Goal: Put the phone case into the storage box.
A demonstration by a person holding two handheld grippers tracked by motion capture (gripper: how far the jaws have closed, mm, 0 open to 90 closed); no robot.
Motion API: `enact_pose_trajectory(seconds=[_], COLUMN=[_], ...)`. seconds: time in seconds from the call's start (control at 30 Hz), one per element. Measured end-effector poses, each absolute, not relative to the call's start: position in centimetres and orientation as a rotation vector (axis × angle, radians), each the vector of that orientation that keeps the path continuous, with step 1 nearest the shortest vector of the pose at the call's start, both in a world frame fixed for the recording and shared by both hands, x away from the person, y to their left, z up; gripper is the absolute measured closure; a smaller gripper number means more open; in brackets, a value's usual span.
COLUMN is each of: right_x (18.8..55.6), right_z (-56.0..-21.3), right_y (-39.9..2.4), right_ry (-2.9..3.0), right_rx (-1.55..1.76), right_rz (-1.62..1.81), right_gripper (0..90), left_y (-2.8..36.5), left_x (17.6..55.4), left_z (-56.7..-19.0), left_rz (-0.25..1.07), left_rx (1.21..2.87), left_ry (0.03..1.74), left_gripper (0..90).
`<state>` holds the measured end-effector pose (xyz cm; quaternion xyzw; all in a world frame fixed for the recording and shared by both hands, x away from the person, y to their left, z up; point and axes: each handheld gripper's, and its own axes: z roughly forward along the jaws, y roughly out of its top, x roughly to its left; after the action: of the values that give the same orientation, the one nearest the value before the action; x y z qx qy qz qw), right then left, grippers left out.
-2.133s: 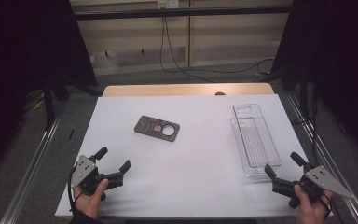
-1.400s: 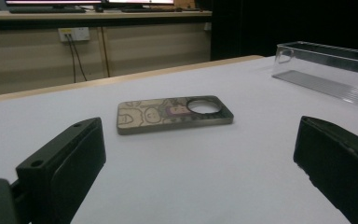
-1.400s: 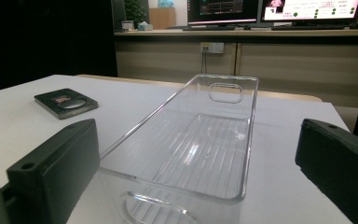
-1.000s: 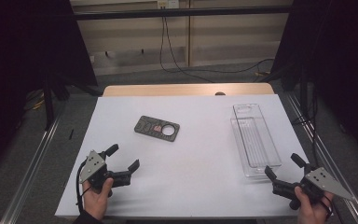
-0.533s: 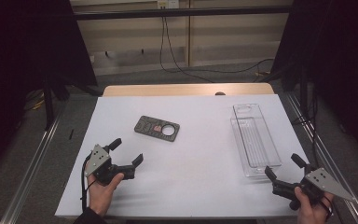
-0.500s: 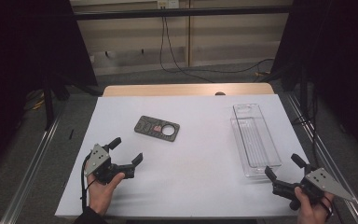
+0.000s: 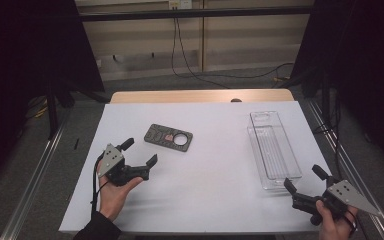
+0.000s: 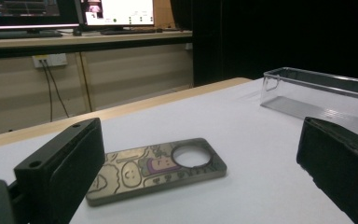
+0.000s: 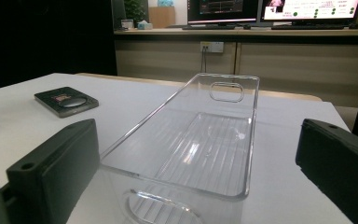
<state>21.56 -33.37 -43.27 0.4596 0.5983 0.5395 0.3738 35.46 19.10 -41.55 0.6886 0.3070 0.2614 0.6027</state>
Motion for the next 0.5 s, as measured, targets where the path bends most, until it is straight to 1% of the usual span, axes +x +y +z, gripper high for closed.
enact_pose_trajectory(seconds=[0.23,0.5], right_x=[21.6,21.6], right_z=[-43.3,-43.3], right_y=[-33.3,-33.3], right_ry=[1.536,1.537], right_rx=[1.176,1.174], right_rz=[1.384,1.384], right_gripper=[0.0,0.0], left_y=[18.1,16.8], left_x=[36.6,38.2], left_z=[-41.4,-40.9], left_rz=[0.615,0.628], left_rx=[1.614,1.594], left_ry=[0.685,0.672], left_gripper=[1.2,1.8])
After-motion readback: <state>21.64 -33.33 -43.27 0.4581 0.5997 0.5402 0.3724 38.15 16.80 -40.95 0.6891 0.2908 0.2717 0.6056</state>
